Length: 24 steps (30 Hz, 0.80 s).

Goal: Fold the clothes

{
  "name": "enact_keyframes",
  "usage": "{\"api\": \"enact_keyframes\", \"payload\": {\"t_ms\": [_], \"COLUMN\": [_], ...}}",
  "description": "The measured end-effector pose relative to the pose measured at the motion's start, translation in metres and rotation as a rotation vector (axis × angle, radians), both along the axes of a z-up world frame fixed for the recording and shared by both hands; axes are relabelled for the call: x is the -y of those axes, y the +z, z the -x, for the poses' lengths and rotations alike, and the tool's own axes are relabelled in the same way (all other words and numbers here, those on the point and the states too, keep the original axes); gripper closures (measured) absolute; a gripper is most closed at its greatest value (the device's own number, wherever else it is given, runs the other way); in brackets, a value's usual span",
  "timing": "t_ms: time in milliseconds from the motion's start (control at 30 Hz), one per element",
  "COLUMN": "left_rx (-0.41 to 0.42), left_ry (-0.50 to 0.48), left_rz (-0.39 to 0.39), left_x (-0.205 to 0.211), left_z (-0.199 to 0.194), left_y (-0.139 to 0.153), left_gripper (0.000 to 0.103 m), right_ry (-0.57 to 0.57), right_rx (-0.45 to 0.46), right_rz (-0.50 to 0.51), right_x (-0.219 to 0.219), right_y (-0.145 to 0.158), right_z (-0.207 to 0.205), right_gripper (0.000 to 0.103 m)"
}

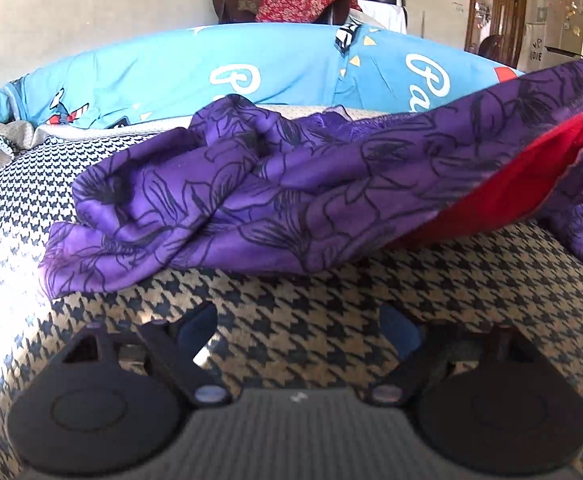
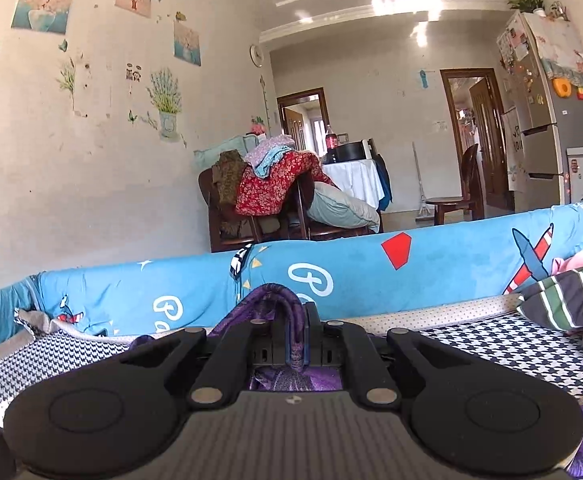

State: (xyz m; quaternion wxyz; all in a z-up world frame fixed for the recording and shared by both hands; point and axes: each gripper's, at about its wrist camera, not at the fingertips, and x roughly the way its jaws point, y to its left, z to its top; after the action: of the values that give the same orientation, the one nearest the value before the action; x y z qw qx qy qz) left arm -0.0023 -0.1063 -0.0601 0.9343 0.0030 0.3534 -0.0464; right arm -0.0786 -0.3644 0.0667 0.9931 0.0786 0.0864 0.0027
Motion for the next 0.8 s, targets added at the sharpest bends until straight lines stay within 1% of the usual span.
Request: {"api": "enact_keyframes", "payload": {"t_ms": [67, 200, 267, 333, 400, 467, 567, 700, 800], "left_rx": [0.018, 0.075, 0.107, 0.135, 0.161, 0.185, 0.209, 0.304, 0.347], "left_ry": [0.039, 0.147, 0.214, 0.284, 0.356, 0.429, 0.487, 0.527, 0.534], "left_rz": [0.002, -0.078, -0.096, -0.094, -0.093, -0.094, -0.078, -0.088, -0.065], "left_x": [0.000, 0.000, -0.006, -0.020, -0.036, -0.052, -0.071, -0.088, -0.094], "left_z": [-0.007, -0.025, -0.032, -0.038, -0.042, -0.045, -0.049, -0.041, -0.031], "left_y": [0.002, 0.009, 0.017, 0.028, 0.040, 0.051, 0.073, 0.112, 0.141], "left_gripper": [0.012, 0.011, 0.011, 0.011, 0.006, 0.004, 0.004, 0.004, 0.004], "right_ry": [0.003, 0.019, 0.022, 0.019, 0.017, 0.017, 0.028, 0.043, 0.050], "right_rx": [0.014, 0.037, 0.042, 0.047, 0.052, 0.058, 0.065, 0.084, 0.104], "right_rz": [-0.015, -0.056, -0.065, -0.069, -0.076, -0.091, -0.104, -0.102, -0.107], "right_x": [0.003, 0.009, 0.011, 0.013, 0.015, 0.017, 0.017, 0.012, 0.010], "right_y": [0.003, 0.009, 0.011, 0.013, 0.014, 0.016, 0.019, 0.024, 0.029], "right_z": [0.002, 0.006, 0.007, 0.008, 0.009, 0.010, 0.013, 0.021, 0.028], "right_gripper": [0.096, 0.096, 0.096, 0.096, 0.096, 0.096, 0.096, 0.096, 0.096]}}
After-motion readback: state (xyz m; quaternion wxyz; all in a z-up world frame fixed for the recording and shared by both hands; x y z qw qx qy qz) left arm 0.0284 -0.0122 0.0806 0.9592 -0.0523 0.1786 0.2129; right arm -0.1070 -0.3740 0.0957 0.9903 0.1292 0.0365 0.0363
